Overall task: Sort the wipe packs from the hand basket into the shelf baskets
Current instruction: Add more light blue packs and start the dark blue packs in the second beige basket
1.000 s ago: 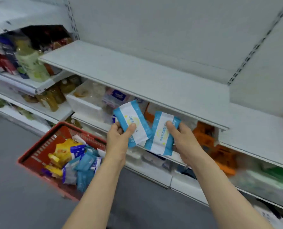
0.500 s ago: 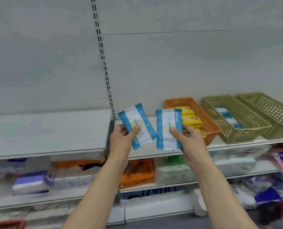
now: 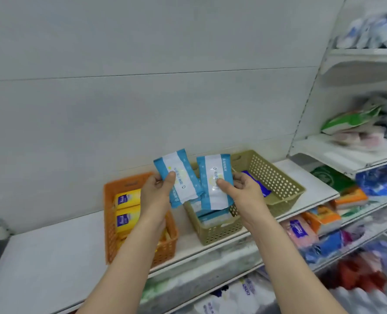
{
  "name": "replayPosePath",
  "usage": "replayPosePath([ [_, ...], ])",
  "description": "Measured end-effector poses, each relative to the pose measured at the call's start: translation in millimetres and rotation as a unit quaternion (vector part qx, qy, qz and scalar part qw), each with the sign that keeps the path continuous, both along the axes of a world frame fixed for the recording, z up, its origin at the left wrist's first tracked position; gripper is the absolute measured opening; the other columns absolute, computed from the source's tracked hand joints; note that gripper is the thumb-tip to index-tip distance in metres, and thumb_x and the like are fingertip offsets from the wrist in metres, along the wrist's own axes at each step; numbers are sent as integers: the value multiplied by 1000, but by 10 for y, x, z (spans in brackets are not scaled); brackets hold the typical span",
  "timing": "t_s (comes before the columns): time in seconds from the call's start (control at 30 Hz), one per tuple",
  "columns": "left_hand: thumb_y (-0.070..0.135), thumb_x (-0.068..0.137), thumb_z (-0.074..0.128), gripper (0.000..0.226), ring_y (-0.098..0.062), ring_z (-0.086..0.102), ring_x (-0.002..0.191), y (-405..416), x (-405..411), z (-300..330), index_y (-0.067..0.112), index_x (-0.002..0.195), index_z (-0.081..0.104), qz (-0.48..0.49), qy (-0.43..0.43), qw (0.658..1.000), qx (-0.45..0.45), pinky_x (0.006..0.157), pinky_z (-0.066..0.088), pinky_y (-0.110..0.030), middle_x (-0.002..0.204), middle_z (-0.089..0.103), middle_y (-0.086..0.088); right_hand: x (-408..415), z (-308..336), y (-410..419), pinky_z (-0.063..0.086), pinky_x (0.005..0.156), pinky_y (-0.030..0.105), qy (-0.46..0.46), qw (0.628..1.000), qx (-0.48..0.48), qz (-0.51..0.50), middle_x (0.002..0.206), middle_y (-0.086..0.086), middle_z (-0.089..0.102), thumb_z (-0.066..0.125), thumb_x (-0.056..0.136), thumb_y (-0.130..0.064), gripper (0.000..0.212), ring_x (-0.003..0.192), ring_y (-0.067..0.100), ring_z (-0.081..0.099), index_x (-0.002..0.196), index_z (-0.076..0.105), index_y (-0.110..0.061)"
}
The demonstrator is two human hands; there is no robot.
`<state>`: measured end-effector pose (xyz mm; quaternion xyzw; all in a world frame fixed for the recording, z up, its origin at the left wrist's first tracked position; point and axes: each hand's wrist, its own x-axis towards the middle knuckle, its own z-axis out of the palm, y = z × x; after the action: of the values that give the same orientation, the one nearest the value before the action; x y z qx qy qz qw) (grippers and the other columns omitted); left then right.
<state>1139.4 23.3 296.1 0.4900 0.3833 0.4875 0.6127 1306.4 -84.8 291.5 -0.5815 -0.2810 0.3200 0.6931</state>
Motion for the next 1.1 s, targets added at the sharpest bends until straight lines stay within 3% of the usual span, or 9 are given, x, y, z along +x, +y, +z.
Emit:
replayPosePath([
  [0.17, 23, 91, 68, 19, -17, 74, 79, -81, 887, -23, 8, 102, 67, -4, 15, 1000, 7, 60, 57, -27, 87, 77, -2, 888, -74, -146, 60, 72, 35, 13, 1000, -8, -6, 93, 3, 77, 84, 76, -19, 36, 85, 20, 74, 105, 64, -18],
  [0.33, 21, 91, 68, 8, -12, 73, 79, -301, 1314, -102, 19, 97, 64, 81, -12, 996, -29, 58, 57, -27, 88, 76, 3, 1558, -69, -19, 59, 66, 33, 5, 997, -31, 74, 93, 8, 77, 82, 78, -14, 31, 82, 23, 74, 104, 67, -9],
  [0.5, 16, 90, 68, 15, -9, 73, 81, -359, 1272, -44, 22, 103, 62, 165, -36, 984, -47, 58, 58, -28, 90, 75, 8, 1812, -131, 329, 59, 71, 36, 2, 984, -72, 161, 96, 6, 77, 82, 78, -15, 35, 85, 23, 74, 107, 62, -9],
  [0.63, 14, 90, 68, 22, -14, 73, 87, -232, 1041, -74, 11, 109, 59, 247, -58, 965, -60, 62, 59, -28, 100, 73, -2, 1773, -298, 712, 59, 70, 36, -52, 976, -88, 192, 91, 2, 77, 86, 73, -21, 36, 82, 19, 74, 102, 67, -13],
  [0.77, 11, 92, 65, 29, -15, 73, 87, -72, 835, -214, 4, 118, 55, 262, -59, 961, -62, 63, 59, -29, 97, 73, -1, 1595, -548, 1050, 58, 80, 40, -115, 968, -117, 189, 94, 5, 74, 87, 72, -21, 30, 86, 21, 71, 98, 71, -17],
  [0.87, 10, 93, 64, 25, -15, 73, 87, 84, 672, -298, 6, 116, 56, 250, -70, 963, -67, 63, 59, -30, 100, 73, -3, 1441, -631, 1263, 57, 71, 30, -177, 955, -156, 182, 92, 3, 71, 87, 72, -22, 29, 77, 13, 68, 95, 70, -16],
  [0.93, 10, 93, 64, 20, -16, 73, 88, 207, 561, -338, 9, 111, 56, 240, -71, 966, -66, 61, 59, -29, 98, 73, -2, 1376, -614, 1416, 50, 64, 23, -276, 921, -191, 198, 88, -5, 66, 87, 72, -27, 28, 76, 10, 63, 93, 69, -21],
  [1.0, 10, 93, 64, 23, -17, 73, 91, 325, 475, -373, 10, 114, 57, 223, -69, 970, -63, 64, 60, -31, 93, 75, 3, 1314, -582, 1540, 41, 62, 18, -379, 865, -226, 240, 91, -10, 61, 86, 72, -36, 30, 84, 8, 58, 95, 71, -24],
  [1.1, 9, 92, 64, 24, -18, 72, 93, 474, 421, -431, 10, 116, 57, 198, -67, 976, -68, 65, 60, -32, 92, 75, 5, 1172, -634, 1662, 42, 75, 22, -473, 780, -273, 307, 102, -7, 64, 84, 72, -41, 34, 94, 10, 58, 101, 74, -26],
])
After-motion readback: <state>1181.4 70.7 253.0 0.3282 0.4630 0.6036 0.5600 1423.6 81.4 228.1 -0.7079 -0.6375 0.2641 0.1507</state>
